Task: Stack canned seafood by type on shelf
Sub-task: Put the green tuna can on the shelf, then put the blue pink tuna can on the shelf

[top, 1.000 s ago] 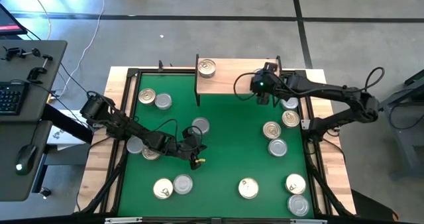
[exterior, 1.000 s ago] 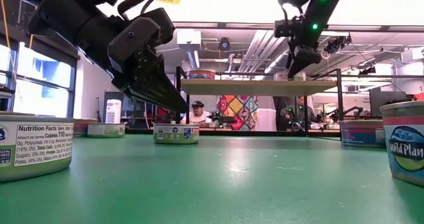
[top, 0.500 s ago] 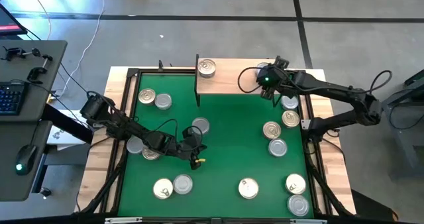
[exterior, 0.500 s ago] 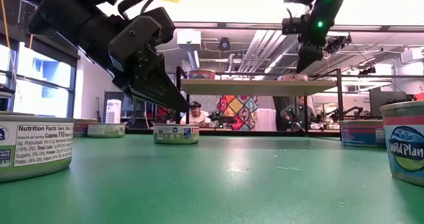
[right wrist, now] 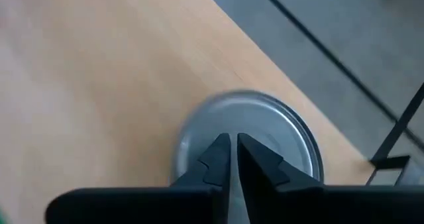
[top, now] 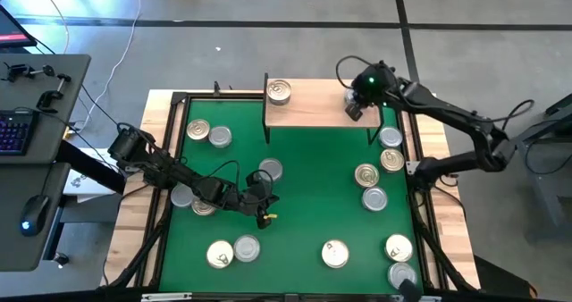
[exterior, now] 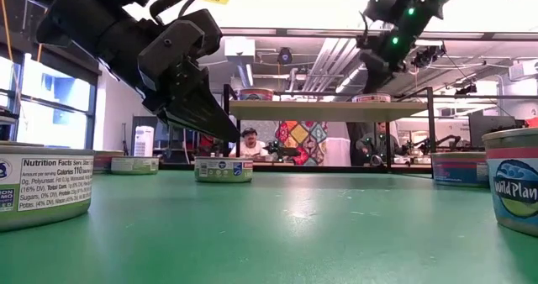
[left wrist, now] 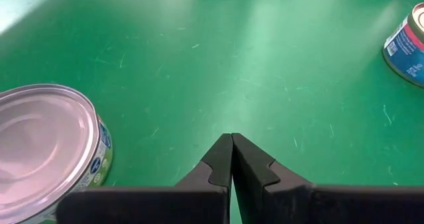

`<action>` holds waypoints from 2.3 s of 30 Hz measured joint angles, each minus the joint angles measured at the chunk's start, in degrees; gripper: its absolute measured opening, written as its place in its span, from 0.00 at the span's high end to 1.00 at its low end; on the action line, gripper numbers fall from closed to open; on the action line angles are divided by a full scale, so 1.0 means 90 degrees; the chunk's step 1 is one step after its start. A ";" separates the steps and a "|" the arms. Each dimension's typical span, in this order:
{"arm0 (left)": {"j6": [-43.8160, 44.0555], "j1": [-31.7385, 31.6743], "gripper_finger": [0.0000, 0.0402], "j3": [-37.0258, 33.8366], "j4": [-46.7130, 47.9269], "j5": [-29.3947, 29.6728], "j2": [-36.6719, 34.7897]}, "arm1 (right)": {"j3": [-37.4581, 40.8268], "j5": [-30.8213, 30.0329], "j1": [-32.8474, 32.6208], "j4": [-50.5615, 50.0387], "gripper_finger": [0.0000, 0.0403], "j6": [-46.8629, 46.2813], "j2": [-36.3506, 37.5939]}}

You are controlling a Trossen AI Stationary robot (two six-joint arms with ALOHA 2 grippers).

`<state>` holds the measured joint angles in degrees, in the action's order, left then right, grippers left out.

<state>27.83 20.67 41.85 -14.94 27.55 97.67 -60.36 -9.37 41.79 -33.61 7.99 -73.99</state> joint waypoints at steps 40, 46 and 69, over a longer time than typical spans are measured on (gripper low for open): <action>0.0005 -0.0002 1.00 0.0000 0.0005 0.0010 0.0000 | 0.0405 0.0283 -0.1579 0.0956 1.00 0.0247 0.0642; 0.0005 0.0001 1.00 0.0000 0.0005 0.0010 0.0000 | 0.1520 0.0311 -0.3551 0.2468 1.00 -0.0206 0.0646; -0.0140 -0.0514 1.00 0.0005 0.1565 0.0680 -0.1087 | 0.4941 0.0522 -0.7146 0.7456 0.95 -0.2891 0.0599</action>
<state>26.57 16.04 41.89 -0.86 33.67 87.89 -15.89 -4.67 -22.52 33.49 -18.02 -68.60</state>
